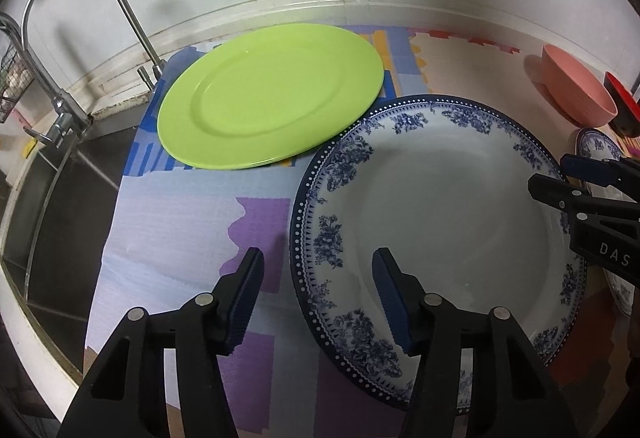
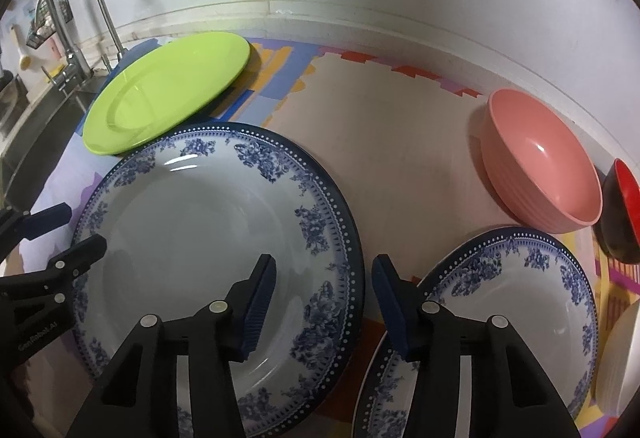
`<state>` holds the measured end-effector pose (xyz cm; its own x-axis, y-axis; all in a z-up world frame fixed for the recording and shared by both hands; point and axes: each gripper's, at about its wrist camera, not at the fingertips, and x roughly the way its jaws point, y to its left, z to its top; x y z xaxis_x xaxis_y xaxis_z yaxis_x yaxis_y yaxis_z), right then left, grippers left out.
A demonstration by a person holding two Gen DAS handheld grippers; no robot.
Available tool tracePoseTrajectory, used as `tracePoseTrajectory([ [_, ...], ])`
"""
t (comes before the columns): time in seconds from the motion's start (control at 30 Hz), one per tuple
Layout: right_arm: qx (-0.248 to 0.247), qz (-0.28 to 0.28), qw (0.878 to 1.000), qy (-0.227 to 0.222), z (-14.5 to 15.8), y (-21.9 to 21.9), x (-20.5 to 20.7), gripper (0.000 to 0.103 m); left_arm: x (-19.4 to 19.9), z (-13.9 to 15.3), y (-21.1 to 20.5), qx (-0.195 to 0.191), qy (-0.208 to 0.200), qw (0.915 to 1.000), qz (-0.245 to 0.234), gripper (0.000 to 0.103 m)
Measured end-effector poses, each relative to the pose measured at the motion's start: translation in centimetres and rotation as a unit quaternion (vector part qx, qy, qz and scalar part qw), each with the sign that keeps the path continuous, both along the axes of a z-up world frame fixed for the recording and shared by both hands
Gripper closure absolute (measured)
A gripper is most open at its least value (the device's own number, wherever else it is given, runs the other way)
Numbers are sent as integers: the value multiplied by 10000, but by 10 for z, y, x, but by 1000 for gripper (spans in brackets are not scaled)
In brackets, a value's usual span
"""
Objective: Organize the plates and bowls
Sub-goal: 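Close both grippers on the plate rim and lift the plate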
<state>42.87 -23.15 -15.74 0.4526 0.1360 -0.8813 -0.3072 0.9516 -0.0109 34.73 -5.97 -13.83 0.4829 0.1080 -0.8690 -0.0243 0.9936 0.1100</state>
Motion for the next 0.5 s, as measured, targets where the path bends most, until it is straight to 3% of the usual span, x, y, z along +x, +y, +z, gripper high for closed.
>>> tracePoseTrajectory([
  [0.3,-39,-15,10000,69,-4,1,0,60,4,-5,6,-349,141,9993,25,59],
  [0.5,-81,-90,9998,136,-3,1,0,65,4,-4,5,-326,121,9994,28,65],
])
